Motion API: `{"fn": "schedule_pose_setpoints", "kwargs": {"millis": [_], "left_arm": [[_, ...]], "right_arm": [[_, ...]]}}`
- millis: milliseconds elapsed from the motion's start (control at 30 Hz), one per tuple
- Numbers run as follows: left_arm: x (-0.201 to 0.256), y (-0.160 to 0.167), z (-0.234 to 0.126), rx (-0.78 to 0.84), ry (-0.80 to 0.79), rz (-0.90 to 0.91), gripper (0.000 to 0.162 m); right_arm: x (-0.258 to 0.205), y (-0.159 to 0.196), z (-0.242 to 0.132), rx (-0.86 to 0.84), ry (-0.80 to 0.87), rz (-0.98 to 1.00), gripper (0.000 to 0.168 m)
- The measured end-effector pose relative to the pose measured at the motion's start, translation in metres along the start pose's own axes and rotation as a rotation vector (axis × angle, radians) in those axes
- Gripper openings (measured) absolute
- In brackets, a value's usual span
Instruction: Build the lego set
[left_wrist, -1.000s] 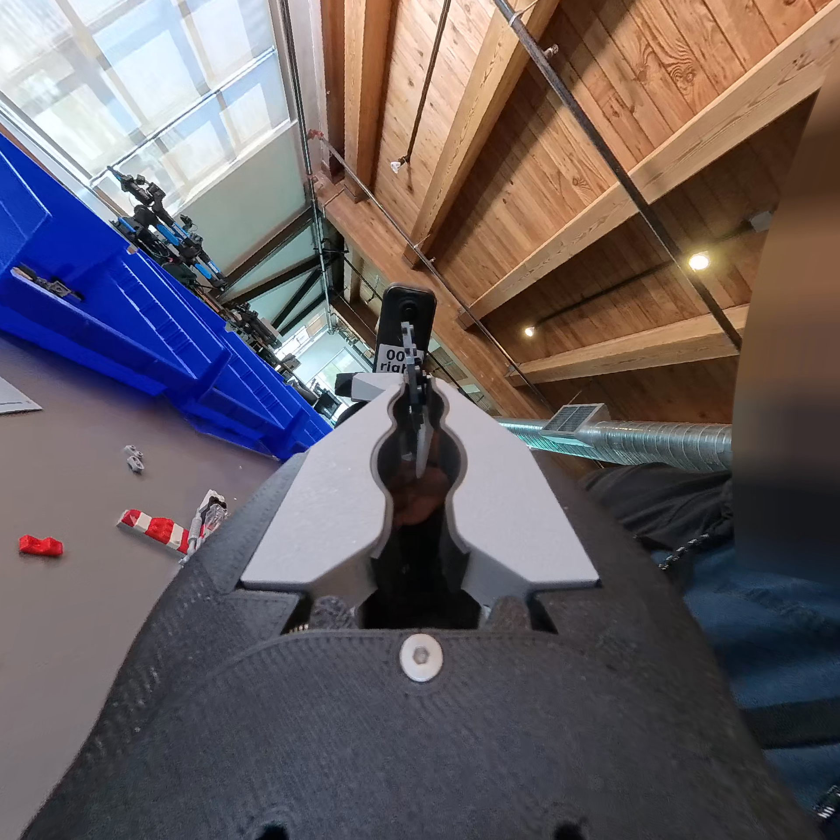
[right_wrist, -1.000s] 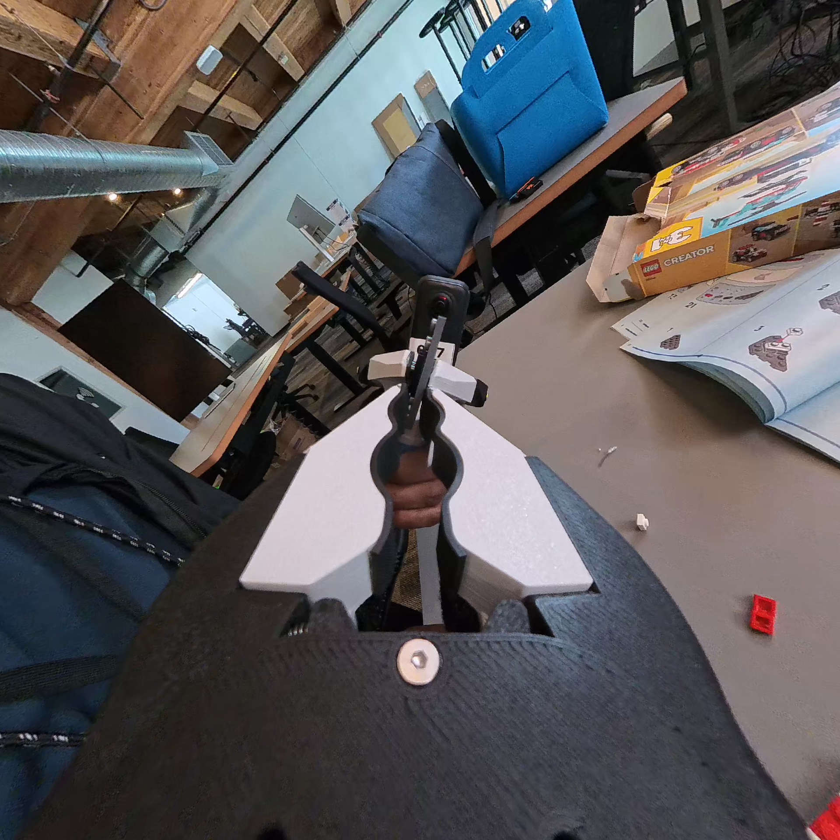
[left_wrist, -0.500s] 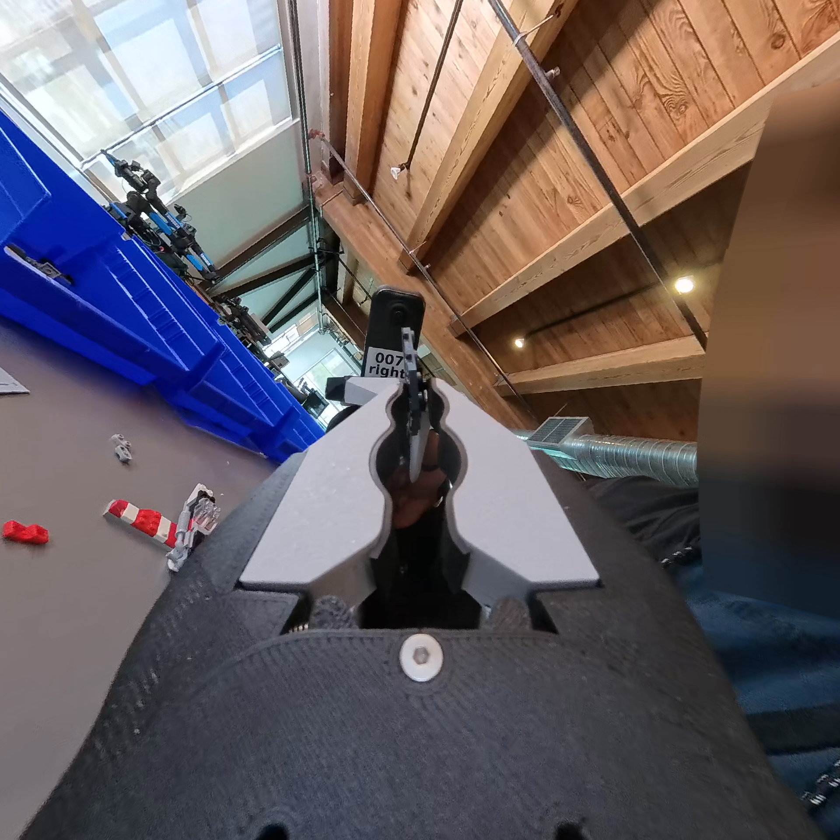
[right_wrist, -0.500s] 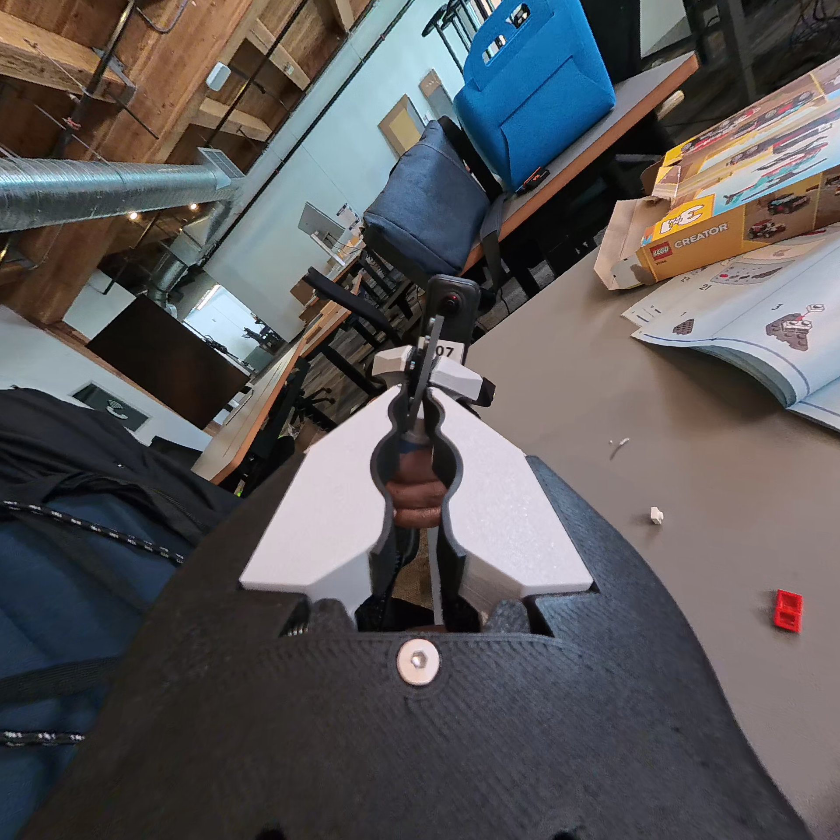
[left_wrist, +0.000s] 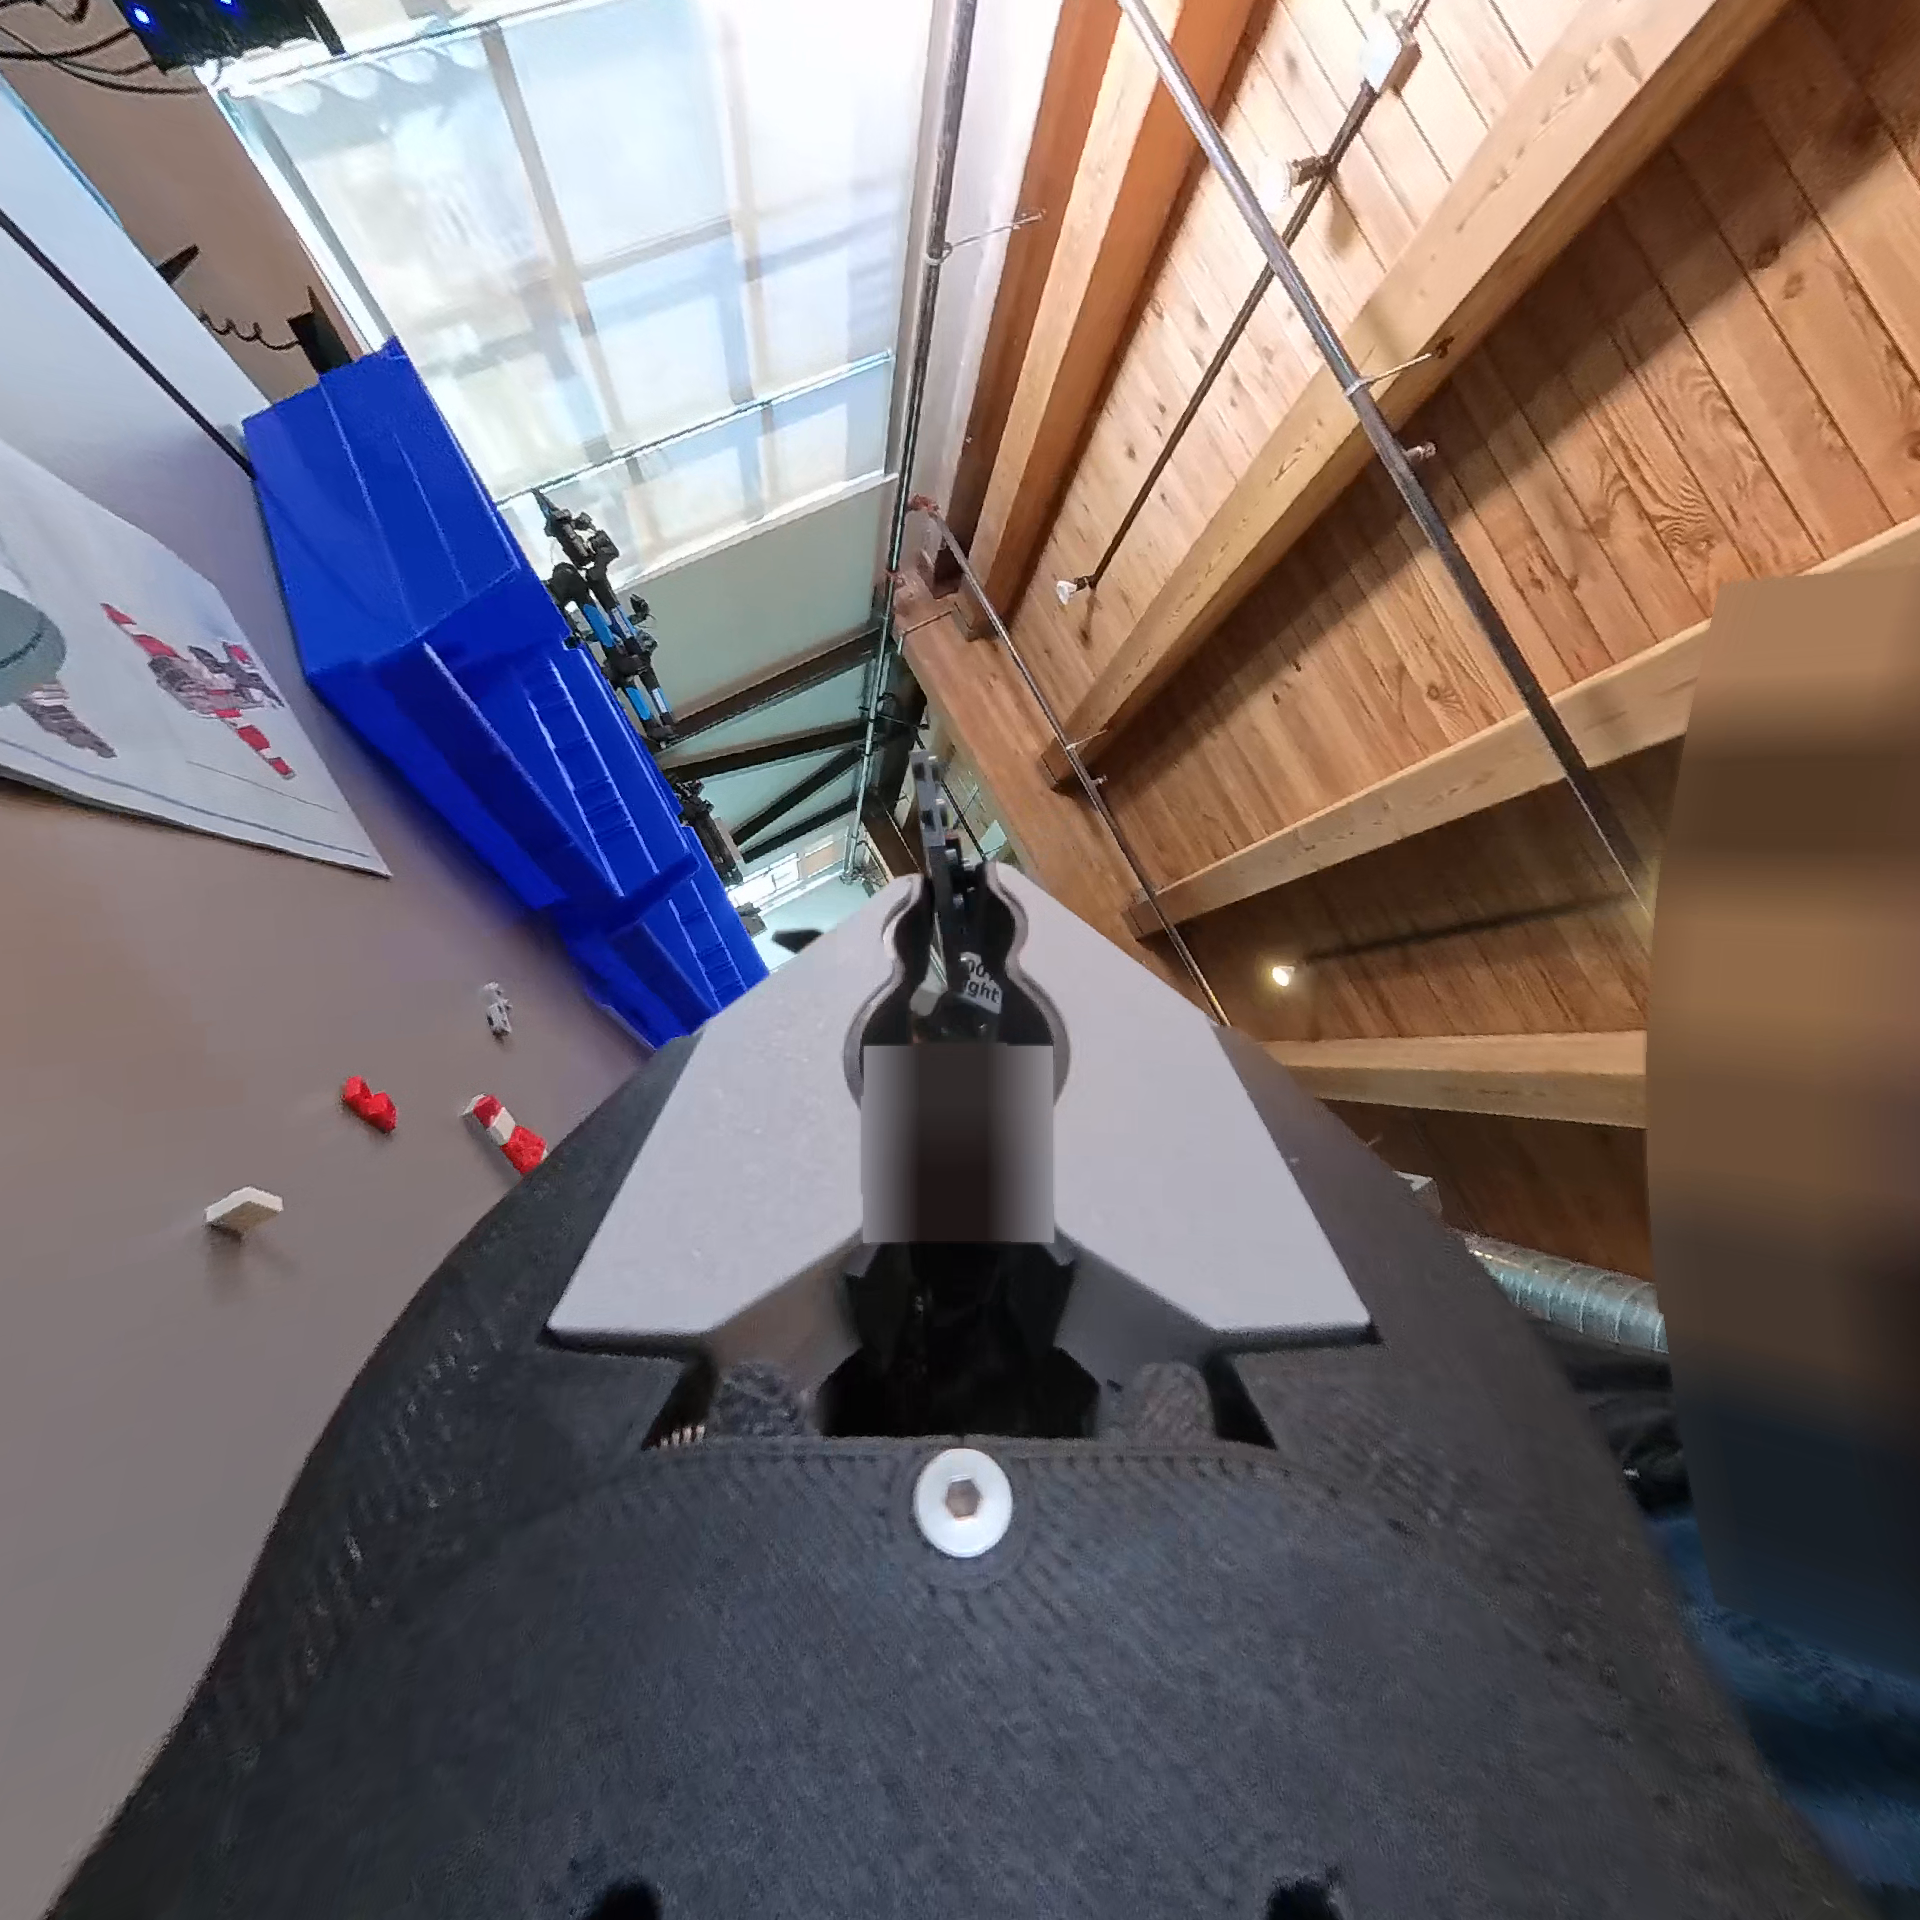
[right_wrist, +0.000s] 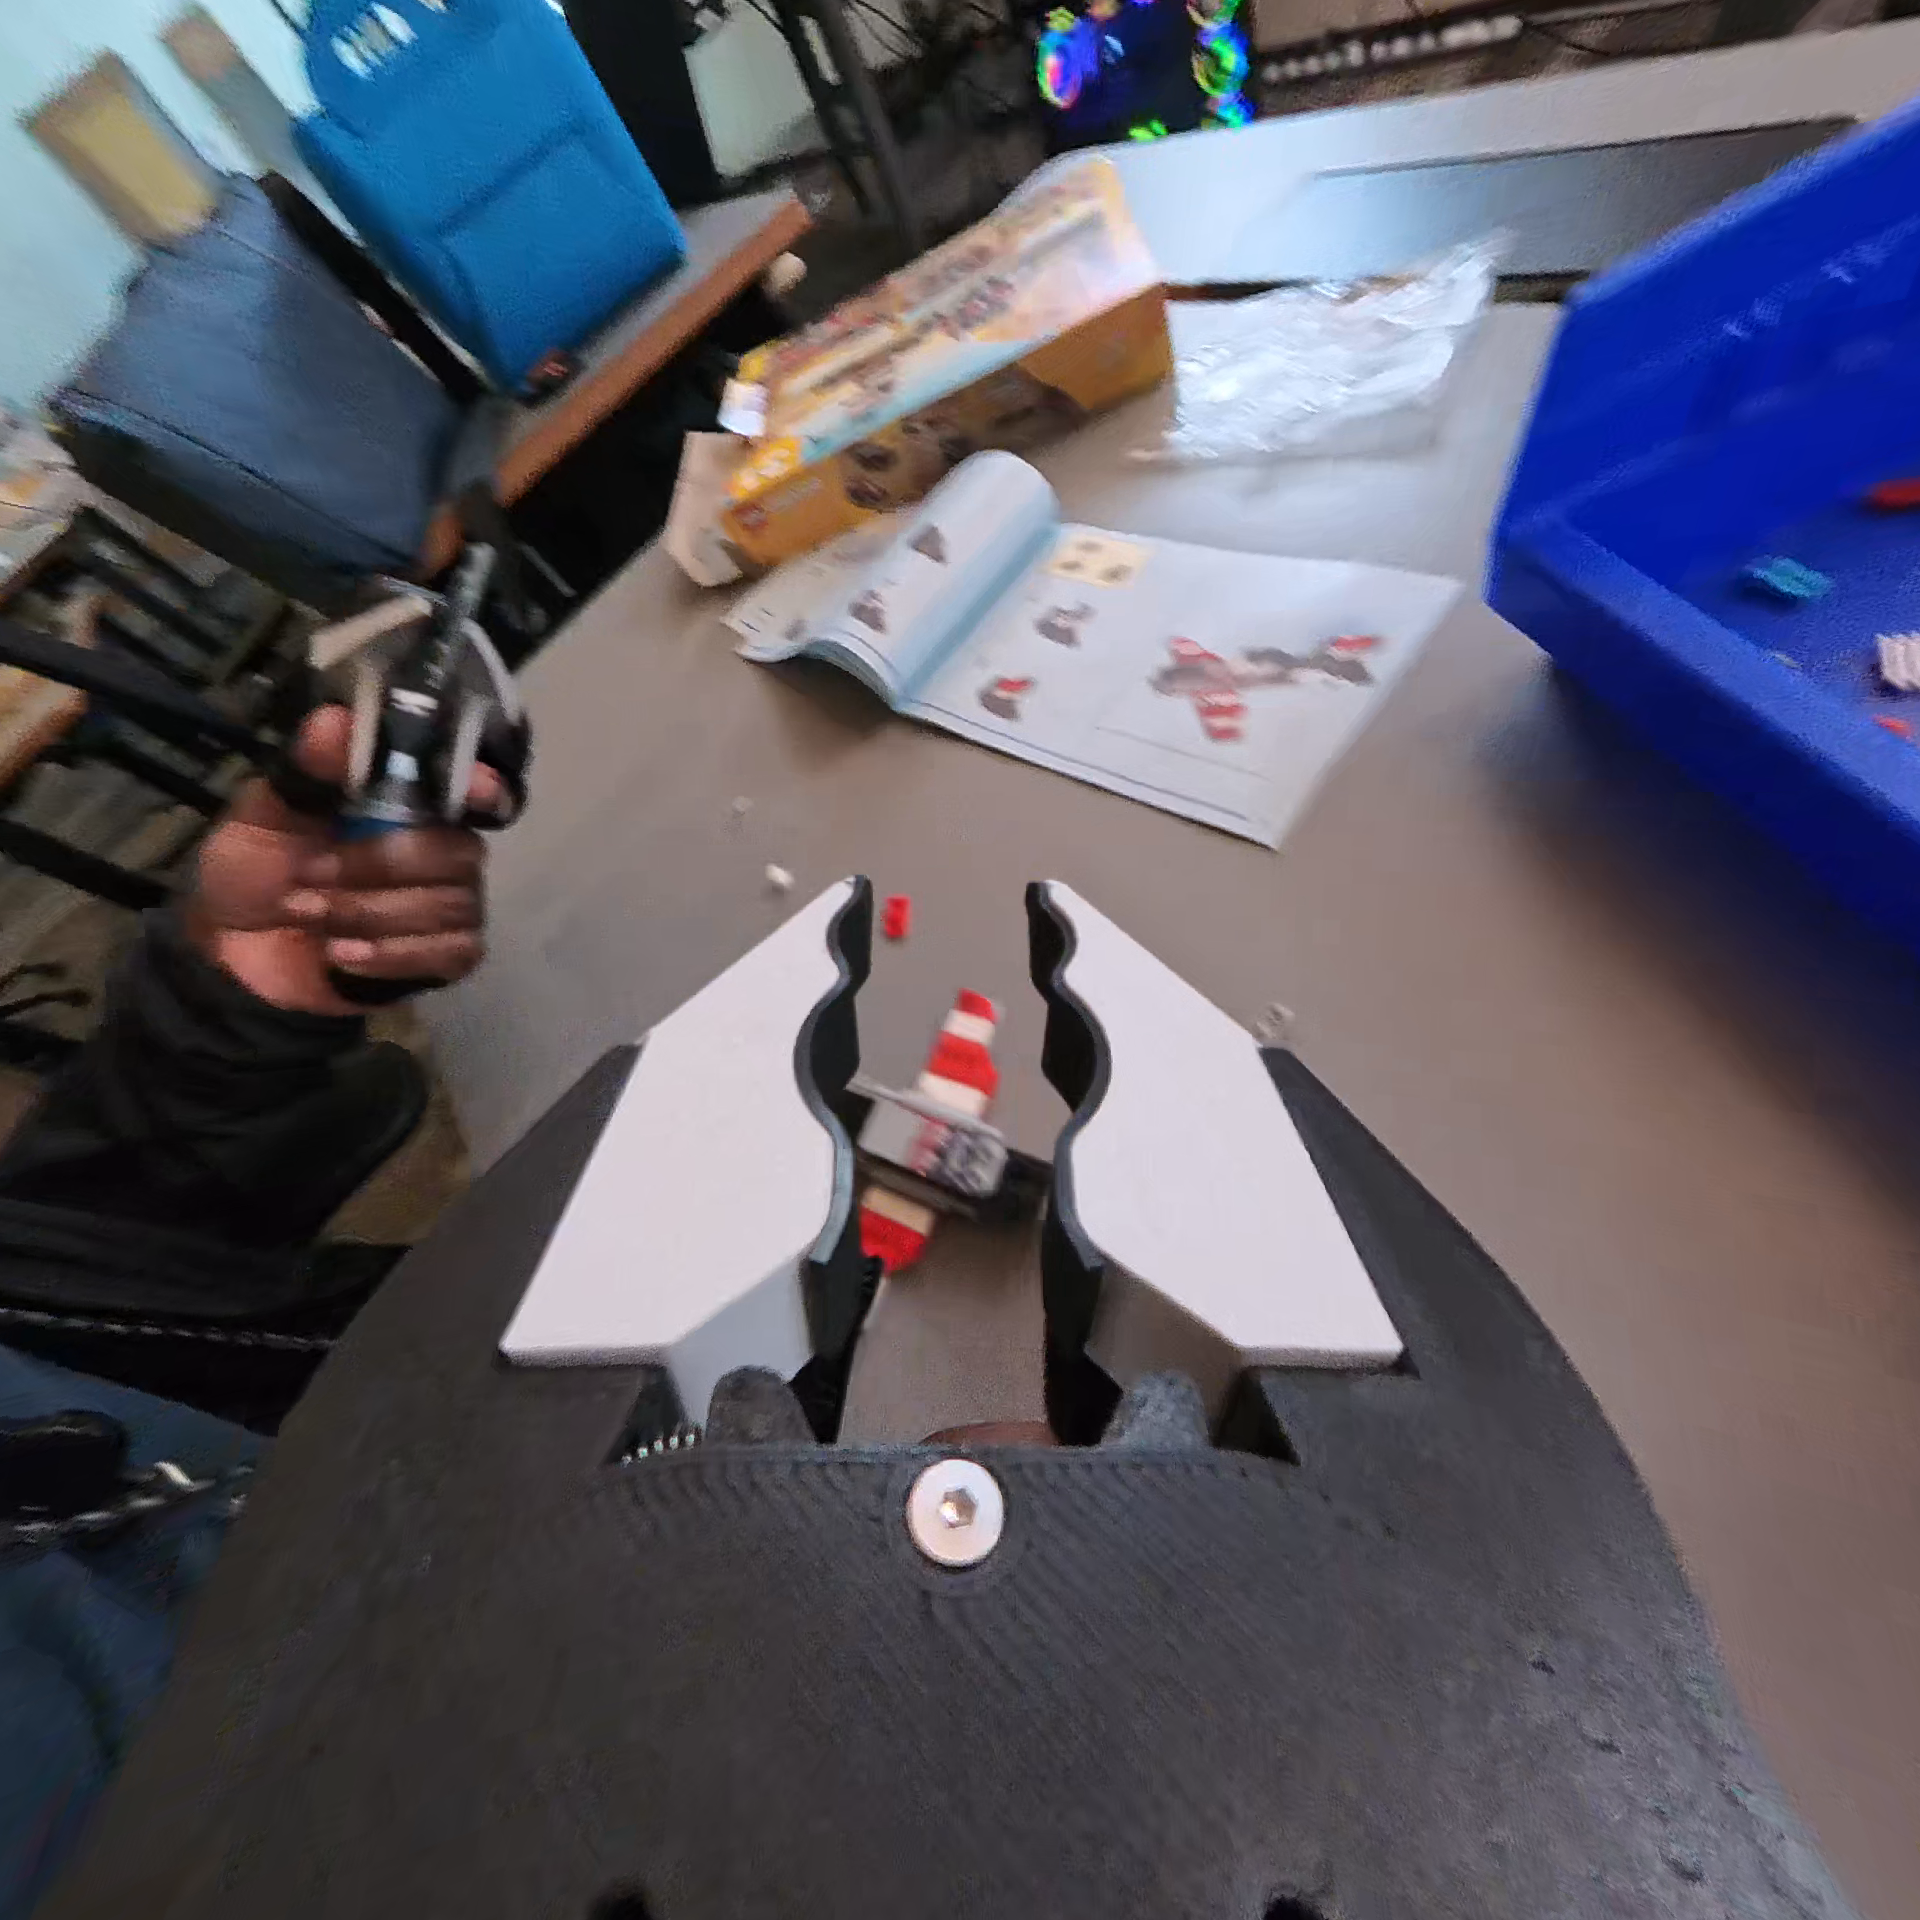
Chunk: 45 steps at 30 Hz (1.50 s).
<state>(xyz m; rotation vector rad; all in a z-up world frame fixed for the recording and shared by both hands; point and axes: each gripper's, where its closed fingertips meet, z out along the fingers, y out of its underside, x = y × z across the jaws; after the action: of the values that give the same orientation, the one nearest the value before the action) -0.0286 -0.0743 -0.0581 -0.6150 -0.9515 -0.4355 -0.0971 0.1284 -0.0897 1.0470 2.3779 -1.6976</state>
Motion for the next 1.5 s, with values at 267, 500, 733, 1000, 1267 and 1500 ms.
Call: {"fn": "schedule_pose_setpoints", "kwargs": {"millis": [267,500,733,1000,1267,1500], "left_arm": [[-0.012,-0.006,-0.006,0.035,-0.060,0.001,0.007],[-0.017,-0.046,-0.048,0.166,-0.149,0.050,0.007],[-0.018,-0.052,-0.056,0.188,-0.162,0.050,0.007],[-0.021,-0.050,-0.054,0.172,-0.162,0.040,0.007],[-0.036,-0.039,-0.048,0.114,-0.212,0.046,0.007],[-0.056,-0.034,-0.050,0.096,-0.292,0.087,0.007]], "right_arm": [[0.039,0.034,-0.004,-0.081,0.087,0.003,0.025],[0.018,0.043,0.012,-0.117,0.000,-0.025,0.025],[0.012,0.043,0.016,-0.128,-0.023,-0.039,0.024],[0.031,0.029,-0.016,-0.076,0.030,-0.037,0.024],[0.022,0.053,-0.010,-0.107,-0.081,-0.086,0.024],[0.019,0.062,-0.013,-0.083,-0.223,-0.197,0.026]]}}
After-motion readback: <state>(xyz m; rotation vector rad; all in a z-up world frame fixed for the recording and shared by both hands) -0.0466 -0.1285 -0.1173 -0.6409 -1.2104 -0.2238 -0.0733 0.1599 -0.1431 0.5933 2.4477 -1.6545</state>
